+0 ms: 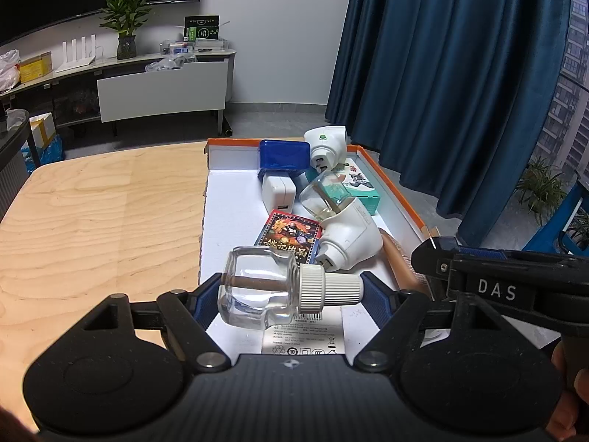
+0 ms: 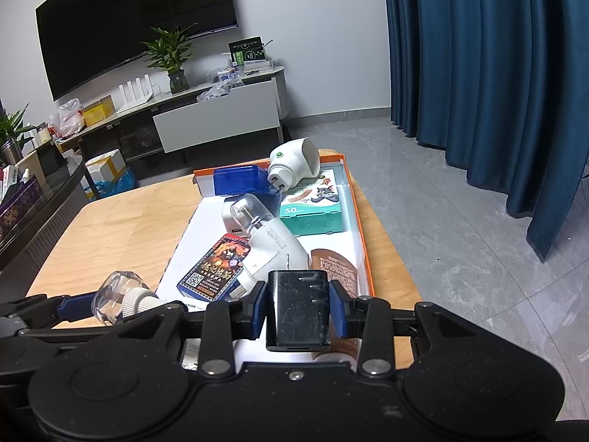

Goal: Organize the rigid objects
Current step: 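Carry the glass bottle and black charger over the tray with both tools, then lower the bottle and charger into the tray and open both tools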

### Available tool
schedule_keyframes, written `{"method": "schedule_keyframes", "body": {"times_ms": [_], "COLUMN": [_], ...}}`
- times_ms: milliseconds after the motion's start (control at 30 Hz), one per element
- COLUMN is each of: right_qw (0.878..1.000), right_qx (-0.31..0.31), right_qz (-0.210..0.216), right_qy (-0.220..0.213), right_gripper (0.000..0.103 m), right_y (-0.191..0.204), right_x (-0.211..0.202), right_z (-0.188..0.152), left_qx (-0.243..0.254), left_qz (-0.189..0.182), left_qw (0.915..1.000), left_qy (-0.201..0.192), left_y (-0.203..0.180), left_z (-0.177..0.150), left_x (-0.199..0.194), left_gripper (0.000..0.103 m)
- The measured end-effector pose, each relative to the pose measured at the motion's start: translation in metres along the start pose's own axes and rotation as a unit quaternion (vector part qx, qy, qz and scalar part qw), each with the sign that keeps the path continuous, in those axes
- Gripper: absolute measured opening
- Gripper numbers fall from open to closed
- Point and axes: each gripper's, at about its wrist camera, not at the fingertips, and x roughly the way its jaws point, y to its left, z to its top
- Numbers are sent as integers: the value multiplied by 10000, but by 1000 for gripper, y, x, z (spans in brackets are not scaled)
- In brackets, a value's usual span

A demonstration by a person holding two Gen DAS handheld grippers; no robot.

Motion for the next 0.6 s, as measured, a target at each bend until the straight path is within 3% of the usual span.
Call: {"method": "schedule_keyframes", "body": {"times_ms": [600], "right_qw": [9996], "right_qx": [191], "right_qz": [216], "right_qy": [-78], "right_gripper": [49], "right_y": [-10], "right_x": [7], "right_z": [4], "left_qx": [73], "left_qz": [-11], "left_qw": [10000], "left_qy": [62], "left_y": [0], "left_z": [0], "left_x": [7], "left_gripper": [79]}}
